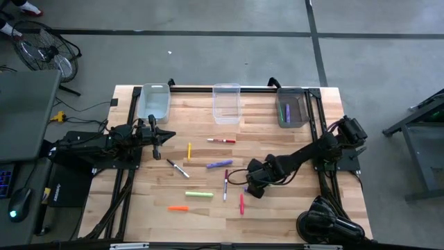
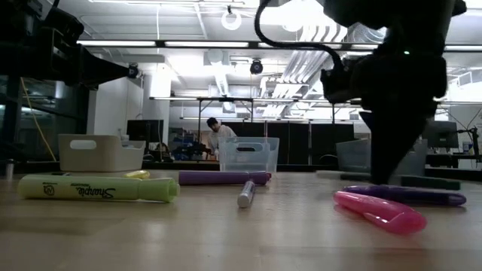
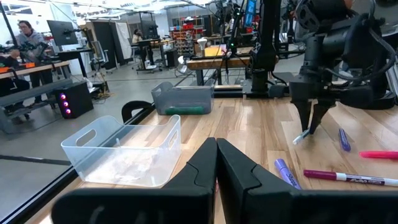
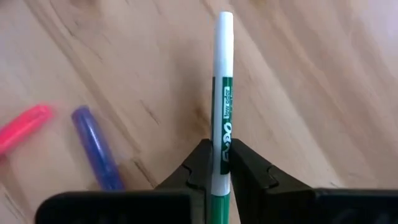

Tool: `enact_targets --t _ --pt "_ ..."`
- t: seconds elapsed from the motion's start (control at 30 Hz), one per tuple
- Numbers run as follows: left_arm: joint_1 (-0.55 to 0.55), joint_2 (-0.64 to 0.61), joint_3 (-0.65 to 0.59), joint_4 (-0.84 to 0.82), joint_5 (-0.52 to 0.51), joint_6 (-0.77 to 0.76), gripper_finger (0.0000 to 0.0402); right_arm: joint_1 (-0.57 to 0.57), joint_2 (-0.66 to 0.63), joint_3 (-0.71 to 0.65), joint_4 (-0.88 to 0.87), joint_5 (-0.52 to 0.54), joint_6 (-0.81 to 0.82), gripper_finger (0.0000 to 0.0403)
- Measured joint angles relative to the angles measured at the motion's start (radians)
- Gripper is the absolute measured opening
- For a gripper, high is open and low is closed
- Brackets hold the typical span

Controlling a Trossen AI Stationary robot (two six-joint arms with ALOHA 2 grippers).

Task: Pick & Place Markers
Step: Put the green marker pen into the transparent bin

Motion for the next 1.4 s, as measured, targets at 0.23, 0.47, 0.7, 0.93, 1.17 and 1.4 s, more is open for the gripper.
enact_targets --t 0.23,0.47,0.7,0.93,1.17,1.4 --pt "0.0 0.0 0.0 0.0 0.0 0.0 0.0001 0.001 -0.002 0.06 -0.007 0.005 -0.002 0.0029" --pt "0.0 0.0 0.0 0.0 0.0 0.0 0.0001 -0.045 -0.057 0.122 -0.005 0.061 -0.035 0.0037" --pt "0.0 0.0 0.0 0.0 0.0 0.0 0.0001 -0.135 -0.176 0.186 0.0 0.153 -0.152 0.0031" --pt "0.0 0.0 0.0 0.0 0.0 0.0 0.0001 -0.227 -0.215 0.284 -0.002 0.177 -0.296 0.0042" --pt "0.0 0.0 0.0 0.0 0.0 0.0 0.0001 -0.34 -0.215 0.367 0.041 0.134 -0.445 0.0035" --pt "0.0 0.0 0.0 0.0 0.0 0.0 0.0001 -0.468 -0.215 0.371 0.102 0.02 -0.553 0.0047"
